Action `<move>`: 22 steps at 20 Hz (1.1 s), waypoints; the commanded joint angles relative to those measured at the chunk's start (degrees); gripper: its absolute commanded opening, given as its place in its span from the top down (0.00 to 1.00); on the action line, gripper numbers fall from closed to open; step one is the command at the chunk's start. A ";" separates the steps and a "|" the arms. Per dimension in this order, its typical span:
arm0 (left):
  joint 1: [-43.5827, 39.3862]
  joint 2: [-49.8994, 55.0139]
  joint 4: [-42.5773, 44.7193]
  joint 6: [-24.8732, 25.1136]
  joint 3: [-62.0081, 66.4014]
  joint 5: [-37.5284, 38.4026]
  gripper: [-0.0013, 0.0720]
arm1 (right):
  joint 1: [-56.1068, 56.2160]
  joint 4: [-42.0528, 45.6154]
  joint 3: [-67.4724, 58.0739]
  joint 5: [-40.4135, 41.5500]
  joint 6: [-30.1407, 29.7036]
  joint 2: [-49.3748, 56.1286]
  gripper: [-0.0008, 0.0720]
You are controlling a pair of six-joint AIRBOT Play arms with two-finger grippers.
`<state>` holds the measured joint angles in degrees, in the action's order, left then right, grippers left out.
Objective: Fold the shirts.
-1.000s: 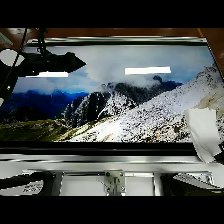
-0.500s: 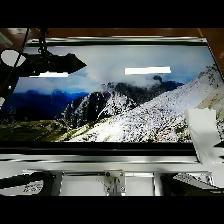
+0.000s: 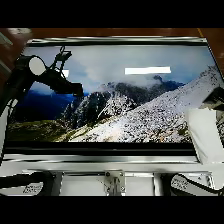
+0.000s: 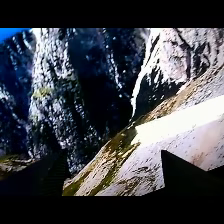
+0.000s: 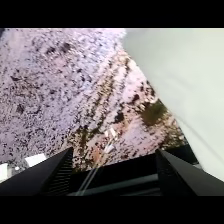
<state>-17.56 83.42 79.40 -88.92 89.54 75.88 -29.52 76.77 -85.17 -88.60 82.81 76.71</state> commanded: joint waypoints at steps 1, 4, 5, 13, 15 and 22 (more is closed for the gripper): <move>-1.16 0.26 5.03 -3.10 0.37 3.56 0.02 | 11.06 4.59 -1.01 2.69 4.92 1.60 0.06; -1.20 0.28 5.05 -3.10 0.35 3.69 0.02 | 13.27 4.59 -1.03 2.54 4.81 1.81 0.07; -1.20 0.33 5.05 -3.10 0.35 3.69 0.02 | 13.60 4.50 -1.03 2.75 4.81 1.81 0.07; -1.51 0.39 5.03 -3.13 0.35 3.72 0.02 | 13.62 4.37 -1.03 2.75 4.81 1.81 0.07; -1.51 0.39 5.01 -3.13 0.35 3.72 0.02 | 13.62 4.35 -1.03 2.73 4.81 1.81 0.07; -1.51 0.39 5.01 -3.34 0.35 3.74 0.02 | 13.62 4.35 -1.03 2.75 4.81 1.81 0.07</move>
<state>-19.03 83.77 84.42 -92.20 89.86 79.61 -15.94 81.14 -86.15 -85.84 87.64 78.50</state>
